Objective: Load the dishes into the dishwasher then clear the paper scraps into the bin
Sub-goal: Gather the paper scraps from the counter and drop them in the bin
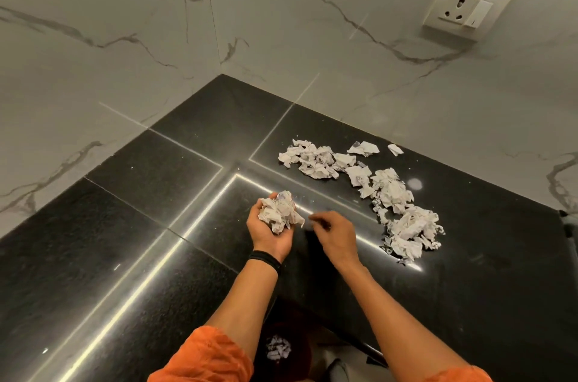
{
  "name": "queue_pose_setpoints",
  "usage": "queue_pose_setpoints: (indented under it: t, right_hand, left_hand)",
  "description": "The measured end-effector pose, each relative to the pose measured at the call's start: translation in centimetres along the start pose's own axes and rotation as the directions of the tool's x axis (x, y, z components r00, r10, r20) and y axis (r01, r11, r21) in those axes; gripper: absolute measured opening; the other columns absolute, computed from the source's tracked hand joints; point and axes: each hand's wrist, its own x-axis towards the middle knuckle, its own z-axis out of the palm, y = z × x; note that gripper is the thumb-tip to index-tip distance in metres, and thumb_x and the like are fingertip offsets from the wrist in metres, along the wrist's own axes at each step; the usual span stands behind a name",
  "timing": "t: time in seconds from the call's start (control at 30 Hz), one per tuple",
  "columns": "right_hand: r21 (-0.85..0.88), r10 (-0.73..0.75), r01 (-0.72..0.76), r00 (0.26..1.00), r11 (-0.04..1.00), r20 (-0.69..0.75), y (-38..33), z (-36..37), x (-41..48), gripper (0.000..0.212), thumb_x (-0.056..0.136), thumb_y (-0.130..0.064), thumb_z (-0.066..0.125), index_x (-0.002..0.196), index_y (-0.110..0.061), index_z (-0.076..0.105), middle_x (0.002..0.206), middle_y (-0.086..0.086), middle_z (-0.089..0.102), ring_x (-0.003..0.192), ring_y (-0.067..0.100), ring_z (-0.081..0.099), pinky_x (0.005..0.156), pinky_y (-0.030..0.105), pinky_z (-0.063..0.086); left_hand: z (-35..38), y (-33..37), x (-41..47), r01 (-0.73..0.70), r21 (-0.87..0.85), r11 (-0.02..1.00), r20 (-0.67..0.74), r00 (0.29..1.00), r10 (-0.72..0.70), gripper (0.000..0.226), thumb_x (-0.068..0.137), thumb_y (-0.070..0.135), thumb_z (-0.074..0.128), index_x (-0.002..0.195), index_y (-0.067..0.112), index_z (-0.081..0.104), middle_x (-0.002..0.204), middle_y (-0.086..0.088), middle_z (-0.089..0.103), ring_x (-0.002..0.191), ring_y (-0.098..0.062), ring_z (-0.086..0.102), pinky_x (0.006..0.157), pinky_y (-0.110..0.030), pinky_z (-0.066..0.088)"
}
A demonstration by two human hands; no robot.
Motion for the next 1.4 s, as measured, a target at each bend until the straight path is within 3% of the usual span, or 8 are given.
queue_pose_setpoints:
  t: [0.13, 0.3, 0.4, 0.5, 0.6, 0.87, 1.13, 1.4]
  right_hand:
    - [0.307, -0.021, 0.046, 0.996, 0.951, -0.084, -4.7, -1.6, 1.2, 0.011, 0.088, -0.016, 0.075, 0.098, -0.021, 0.078, 0.089, -0.013, 0.075, 0.084, -0.001, 0.068, 0.075, 0.012, 0.051]
    - [0.269, -0.122, 0.113, 0.992, 0.956, 0.015, -7.3, -2.1, 2.1, 0.011, 0.088, -0.017, 0.073, 0.091, -0.025, 0.08, 0.089, -0.015, 0.075, 0.091, 0.0, 0.067, 0.08, 0.014, 0.049]
    - [0.353, -0.045, 0.046, 0.999, 0.935, -0.009, -6.8, -1.8, 2.1, 0.024, 0.091, -0.014, 0.07, 0.085, -0.036, 0.078, 0.092, -0.023, 0.073, 0.097, -0.001, 0.066, 0.088, 0.021, 0.052]
    - [0.55, 0.147, -0.118, 0.989, 0.827, -0.009, -5.9, -0.9, 1.7, 0.019, 0.092, -0.013, 0.069, 0.092, -0.029, 0.079, 0.105, -0.011, 0.074, 0.106, 0.011, 0.068, 0.094, 0.033, 0.057]
    - [0.653, 0.232, -0.185, 0.973, 0.734, 0.015, -6.0, 0.1, 0.9, 0.019, 0.093, -0.005, 0.066, 0.096, -0.019, 0.079, 0.106, -0.002, 0.076, 0.11, 0.017, 0.068, 0.098, 0.036, 0.055]
    - [0.878, 0.394, -0.251, 0.916, 0.406, 0.079, -6.4, 1.6, -1.9, 0.025, 0.099, -0.001, 0.052, 0.112, -0.005, 0.073, 0.113, 0.012, 0.074, 0.108, 0.025, 0.07, 0.088, 0.033, 0.057]
    - [0.895, 0.341, -0.28, 0.927, 0.346, 0.158, -6.4, -0.1, -6.8, 0.027, 0.101, -0.016, 0.052, 0.117, -0.009, 0.073, 0.115, 0.013, 0.073, 0.111, 0.028, 0.069, 0.097, 0.042, 0.055]
    - [0.856, 0.265, -0.376, 0.918, 0.355, 0.294, -1.6, -0.2, -16.9, 0.02, 0.097, -0.017, 0.065, 0.114, -0.01, 0.074, 0.113, 0.015, 0.074, 0.108, 0.032, 0.07, 0.094, 0.043, 0.056]
  left_hand:
    - [0.3, -0.9, -0.4, 0.032, 0.055, 0.998, -0.001, 0.999, -0.032, 0.033, 0.093, 0.036, 0.051, 0.102, 0.01, 0.067, 0.102, -0.013, 0.066, 0.093, -0.027, 0.063, 0.09, -0.04, 0.048]
    - [1.7, -1.8, -1.4, 0.077, 0.041, 0.996, 0.015, 0.997, -0.078, 0.031, 0.098, 0.034, 0.045, 0.091, 0.012, 0.066, 0.083, -0.006, 0.067, 0.076, -0.021, 0.067, 0.076, -0.035, 0.052]
    - [2.2, -1.8, -1.6, 0.093, 0.021, 0.995, 0.033, 0.995, -0.093, 0.031, 0.097, 0.033, 0.046, 0.095, 0.01, 0.067, 0.09, -0.009, 0.068, 0.084, -0.024, 0.066, 0.085, -0.037, 0.051]
    - [2.1, -1.8, -1.6, 0.113, 0.005, 0.994, 0.052, 0.992, -0.113, 0.031, 0.096, 0.033, 0.047, 0.098, 0.009, 0.067, 0.095, -0.012, 0.069, 0.091, -0.026, 0.065, 0.096, -0.04, 0.048]
    - [2.0, -2.0, -1.9, 0.143, 0.009, 0.99, 0.058, 0.988, -0.143, 0.03, 0.097, 0.032, 0.048, 0.101, 0.009, 0.067, 0.096, -0.011, 0.069, 0.09, -0.024, 0.067, 0.09, -0.036, 0.051]
    - [1.3, -2.8, -4.0, 0.183, -0.001, 0.983, 0.079, 0.98, -0.183, 0.029, 0.098, 0.032, 0.048, 0.101, 0.011, 0.067, 0.096, -0.01, 0.071, 0.088, -0.023, 0.068, 0.086, -0.035, 0.054]
    - [-0.5, -4.3, -9.3, 0.051, -0.008, 0.999, 0.119, 0.992, -0.05, 0.027, 0.094, 0.032, 0.053, 0.103, 0.011, 0.066, 0.102, -0.013, 0.068, 0.095, -0.027, 0.065, 0.093, -0.04, 0.05]
    - [-6.8, -9.8, -17.9, -0.191, -0.053, 0.98, -0.096, 0.978, 0.186, 0.029, 0.102, 0.028, 0.046, 0.096, 0.009, 0.066, 0.088, -0.01, 0.07, 0.079, -0.021, 0.068, 0.079, -0.034, 0.055]
